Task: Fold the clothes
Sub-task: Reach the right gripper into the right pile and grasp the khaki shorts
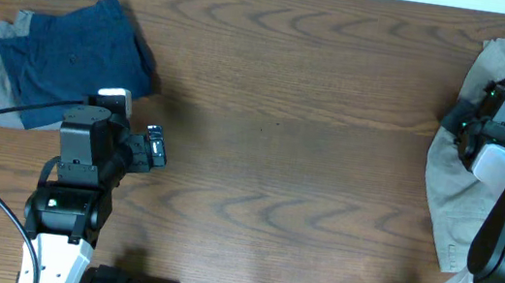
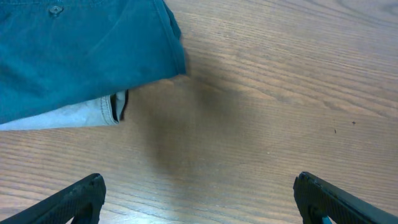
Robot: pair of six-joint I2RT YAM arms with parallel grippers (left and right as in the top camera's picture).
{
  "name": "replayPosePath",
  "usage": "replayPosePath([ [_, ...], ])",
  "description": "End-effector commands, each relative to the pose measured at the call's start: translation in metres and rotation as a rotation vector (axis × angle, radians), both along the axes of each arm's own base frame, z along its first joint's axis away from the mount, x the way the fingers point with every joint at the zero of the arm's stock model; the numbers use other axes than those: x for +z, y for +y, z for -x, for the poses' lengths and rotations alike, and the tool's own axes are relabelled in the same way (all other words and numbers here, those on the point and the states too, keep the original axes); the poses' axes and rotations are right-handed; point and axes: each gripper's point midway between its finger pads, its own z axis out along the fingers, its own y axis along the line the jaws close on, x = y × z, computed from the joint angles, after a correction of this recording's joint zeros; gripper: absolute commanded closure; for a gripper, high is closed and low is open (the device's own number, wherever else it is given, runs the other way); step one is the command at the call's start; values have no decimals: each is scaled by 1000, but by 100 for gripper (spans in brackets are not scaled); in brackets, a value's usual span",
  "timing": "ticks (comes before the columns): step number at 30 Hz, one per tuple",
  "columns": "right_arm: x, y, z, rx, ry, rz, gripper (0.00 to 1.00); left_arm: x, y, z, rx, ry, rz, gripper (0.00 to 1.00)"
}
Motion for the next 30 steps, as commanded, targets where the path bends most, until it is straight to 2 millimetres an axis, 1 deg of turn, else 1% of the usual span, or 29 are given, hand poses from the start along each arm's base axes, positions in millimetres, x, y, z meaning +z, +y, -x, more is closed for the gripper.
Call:
replayPosePath([
  [1, 66, 55, -25, 205, -165, -79, 99, 9, 0, -2, -9, -19, 0, 2],
  [3, 98, 74, -30, 219, -231, -98, 99, 9, 0, -2, -9, -19, 0, 2],
  [4, 119, 87, -33, 235, -275, -105, 99, 9, 0, -2, -8, -19, 0, 2],
  [5, 132, 94, -35, 241, -304, -104, 99, 9, 0, -2, -9, -19, 0, 2],
  [7, 165, 120, -40, 281, -382, -109, 99, 8, 0, -2, -8, -19, 0, 2],
  [8, 179, 133, -41, 306, -416, -113, 99, 8, 0, -2, -9, -19, 0, 2],
  [9, 189, 146, -42, 330, -439, -111, 99, 9, 0, -2, -8, -19, 0, 2],
  [10, 194, 155, -43, 339, -447, -107, 99, 9, 0, -2, -9, -19, 0, 2],
  [11, 195, 162, -44, 339, -441, -99, 99, 8, 0, -2, -9, -19, 0, 2],
  [12, 192, 166, -42, 332, -421, -93, 98, 8, 0, -2, -9, -18, 0, 2],
  [14, 170, 165, -35, 289, -325, -76, 92, 7, 0, -1, -8, -11, 0, 2],
  [15, 155, 161, -28, 262, -256, -65, 93, 6, 0, 0, -9, -4, 0, 2],
  [16, 139, 155, -20, 238, -182, -53, 93, 5, 0, 1, -9, 2, 0, 2],
  [18, 111, 140, 0, 181, -38, -20, 87, 3, 0, 3, -9, 13, 0, 2],
  [20, 89, 124, 21, 130, 86, 13, 85, 2, 0, 3, -9, 15, 0, 2],
  [21, 78, 114, 36, 99, 164, 35, 85, 3, 0, 3, -9, 14, 0, 2],
  [24, 59, 95, 66, 51, 311, 82, 84, 2, 0, 3, -9, 14, 0, 2],
  [27, 51, 87, 83, 63, 392, 115, 84, 3, 0, 3, -9, 14, 0, 2],
  [30, 47, 81, 94, 52, 443, 143, 85, 2, 0, 3, -9, 14, 0, 2],
])
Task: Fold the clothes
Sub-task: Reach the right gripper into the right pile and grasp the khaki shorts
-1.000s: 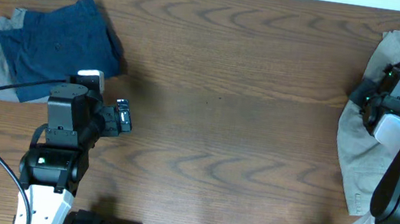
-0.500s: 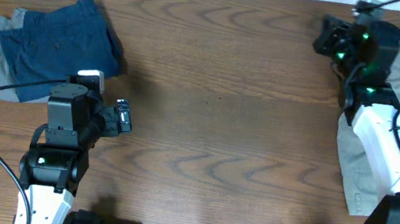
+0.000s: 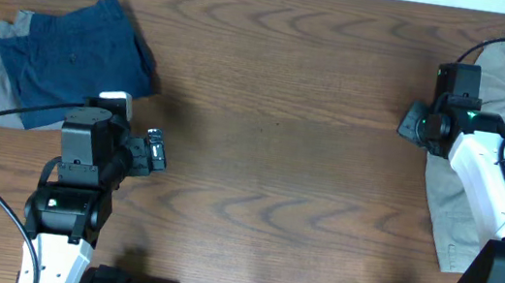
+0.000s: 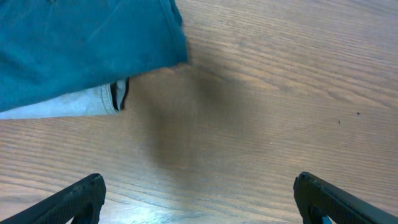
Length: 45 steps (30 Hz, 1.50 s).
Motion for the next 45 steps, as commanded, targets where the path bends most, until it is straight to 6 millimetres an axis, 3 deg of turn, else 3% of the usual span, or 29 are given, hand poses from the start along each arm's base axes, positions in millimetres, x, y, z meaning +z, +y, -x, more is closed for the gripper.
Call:
replayPosePath([
  [1, -2, -15, 8, -8, 41, 83, 85, 9, 0, -3, -9, -21, 0, 2],
  [8, 4, -23, 25, -18, 83, 89, 88, 9, 0, -3, -9, -22, 0, 2],
  [15, 34, -27, 45, 8, 64, 98, 87, 8, 0, -3, -9, -21, 1, 2],
  [22, 42, -24, 75, 53, 126, 98, 85, 8, 0, -3, -8, -21, 1, 2],
  [27, 44, -10, 91, 102, 110, 39, 82, 8, 0, -3, -8, -21, 1, 2],
  [30, 46, -7, 101, 135, 75, 41, 70, 8, 0, -3, -9, -21, 0, 2],
  [33, 49, -2, 105, 190, 3, 38, 46, 9, 0, -3, -9, -21, 0, 2],
  [34, 49, -1, 106, 192, -19, 38, 29, 9, 0, -3, -9, -21, 0, 2],
  [38, 38, -8, 98, 173, -102, 82, 1, 9, 0, -3, -9, -21, 1, 2],
  [42, 14, -21, 83, 145, -133, 155, 2, 9, 0, -3, -8, -21, 1, 2],
  [45, -9, -31, 75, 117, -127, 191, 9, 8, 0, -3, -8, -21, 1, 2],
])
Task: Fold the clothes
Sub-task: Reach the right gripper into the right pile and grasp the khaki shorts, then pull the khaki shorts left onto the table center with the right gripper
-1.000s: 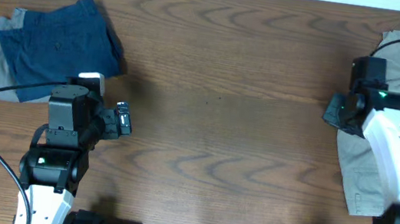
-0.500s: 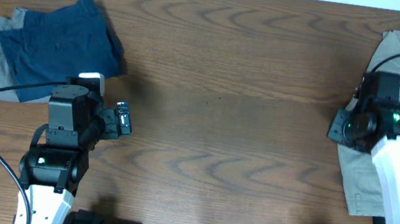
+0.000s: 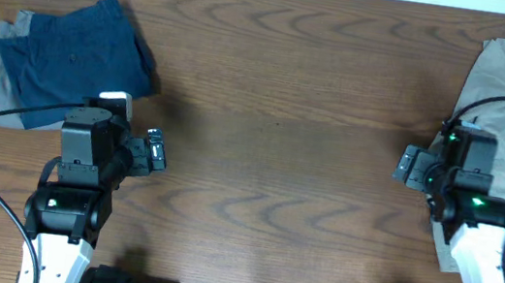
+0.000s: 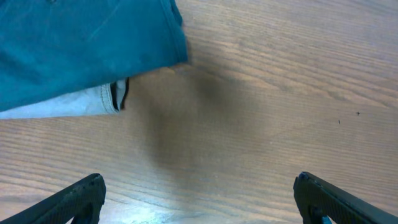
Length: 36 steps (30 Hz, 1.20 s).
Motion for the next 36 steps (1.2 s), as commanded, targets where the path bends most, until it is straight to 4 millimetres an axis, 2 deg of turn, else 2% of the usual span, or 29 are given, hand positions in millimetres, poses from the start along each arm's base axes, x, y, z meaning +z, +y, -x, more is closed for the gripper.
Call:
replayPosePath([
  [1, -33, -19, 4, -51, 66, 61, 10, 8, 0, -3, -9, -21, 1, 2],
  [8, -64, -48, -11, -120, 104, 173, 17, 9, 0, -3, -8, -21, 1, 2],
  [12, -77, -53, -24, -95, 97, 196, 22, 8, 0, -3, -9, -21, 1, 2],
  [14, -86, -53, -27, -92, 108, 197, 23, 8, 0, -3, -9, -20, 1, 2],
  [17, -98, -53, -26, -90, 133, 197, 32, 8, 0, -3, -9, -21, 1, 2],
  [21, -110, -57, -25, -99, 158, 201, 46, 8, 0, -3, -9, -20, 1, 2],
  [25, -110, -67, -24, -150, 151, 206, 90, 8, 0, -2, -9, -16, 1, 2],
  [26, -107, -68, -24, -171, 140, 198, 99, 7, 0, -2, -9, -14, 1, 2],
  [29, -88, -70, -32, -189, 88, 178, 99, 7, 0, -2, -9, -13, 1, 2],
  [31, -64, -68, -41, -170, 44, 170, 99, 7, 0, -2, -8, -13, 1, 2],
  [33, -31, -62, -52, -128, -4, 153, 99, 7, 0, -2, -8, -13, 1, 2],
  [36, 36, -41, -69, -18, -95, 79, 99, 7, 0, -2, -8, -13, 1, 2],
])
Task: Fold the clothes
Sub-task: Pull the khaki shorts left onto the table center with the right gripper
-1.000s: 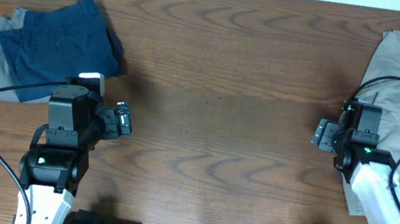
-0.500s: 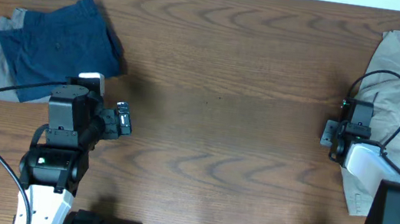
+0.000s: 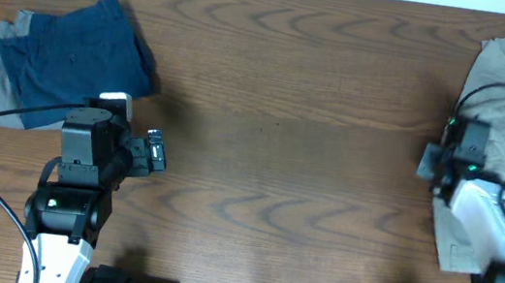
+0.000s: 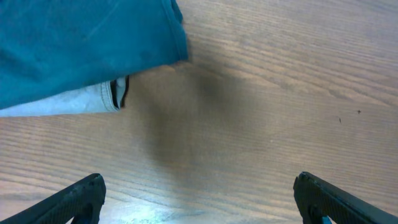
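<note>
Folded blue shorts [image 3: 73, 54] lie on a grey garment [image 3: 2, 79] at the far left; the left wrist view shows the blue hem [image 4: 81, 50] and the grey edge [image 4: 62, 106]. My left gripper [image 3: 156, 148] hovers to the right of that stack, open over bare wood [image 4: 199, 205], with nothing between its fingers [image 4: 74, 199]. A rumpled beige garment lies at the right edge. My right gripper [image 3: 428, 165] is at its left border; the overhead view does not show how its jaws stand or whether it touches the cloth.
A red cloth with something dark beside it lies at the far right corner, above the beige garment. The brown wooden table [image 3: 285, 117] spans the space between the two arms. A black cable loops beside my left arm.
My right gripper now sits a little further right, closer against the beige garment's left border. My left gripper and the blue stack are unchanged.
My right gripper was first over the beige pile, then just off its left side higher up, then lower down beside it, and now at its left border. My left gripper stayed open beside the folded blue stack throughout.
</note>
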Robot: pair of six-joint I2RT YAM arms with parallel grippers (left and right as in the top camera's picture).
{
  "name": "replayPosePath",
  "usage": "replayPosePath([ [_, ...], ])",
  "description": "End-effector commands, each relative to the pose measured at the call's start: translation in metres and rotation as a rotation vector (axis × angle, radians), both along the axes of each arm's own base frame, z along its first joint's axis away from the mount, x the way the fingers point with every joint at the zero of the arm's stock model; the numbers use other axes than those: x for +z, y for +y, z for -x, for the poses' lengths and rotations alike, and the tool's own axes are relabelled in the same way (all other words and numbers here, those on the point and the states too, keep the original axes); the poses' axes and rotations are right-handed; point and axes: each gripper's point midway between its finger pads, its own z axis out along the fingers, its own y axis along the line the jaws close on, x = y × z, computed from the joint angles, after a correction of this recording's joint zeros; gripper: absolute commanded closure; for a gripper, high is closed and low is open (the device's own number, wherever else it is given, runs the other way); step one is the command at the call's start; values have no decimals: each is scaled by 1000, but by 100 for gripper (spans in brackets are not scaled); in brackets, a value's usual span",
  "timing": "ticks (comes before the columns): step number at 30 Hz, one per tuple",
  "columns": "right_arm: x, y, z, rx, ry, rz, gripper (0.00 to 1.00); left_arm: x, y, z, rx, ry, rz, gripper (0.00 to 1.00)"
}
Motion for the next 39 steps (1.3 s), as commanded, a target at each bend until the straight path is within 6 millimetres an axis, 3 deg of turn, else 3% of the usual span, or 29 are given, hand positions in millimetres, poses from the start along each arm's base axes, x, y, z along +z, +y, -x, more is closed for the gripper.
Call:
replayPosePath([
  [1, 92, 20, -34, 119, -197, -81, 99, 8, 0, -3, -8, -21, 1, 2],
  [5, 153, 62, -43, 281, -302, -255, 99, 8, 0, -3, -8, -21, 1, 2],
  [8, 180, 86, -44, 371, -356, -353, 99, 9, 0, -3, -9, -21, 1, 2],
  [12, 218, 155, -40, 586, -434, -642, 99, 8, 0, -3, -8, -21, 1, 2],
  [15, 256, 218, -23, 860, -501, -836, 99, 9, 0, -3, -9, -21, 1, 2],
  [17, 274, 249, -11, 988, -531, -886, 99, 9, 0, -3, -9, -21, 1, 2],
  [22, 289, 312, 33, 1259, -501, -984, 99, 9, 0, -3, -8, -21, 1, 2],
  [25, 291, 339, 64, 1396, -444, -1048, 99, 9, 0, -3, -8, -21, 1, 2],
  [28, 284, 348, 77, 1433, -398, -1060, 99, 9, 0, -3, -9, -21, 1, 2],
  [34, 234, 313, 18, 1042, -367, -771, 99, 9, 0, -3, -9, -21, 1, 2],
  [39, 216, 288, -2, 887, -356, -625, 99, 9, 0, -3, -9, -21, 1, 2],
])
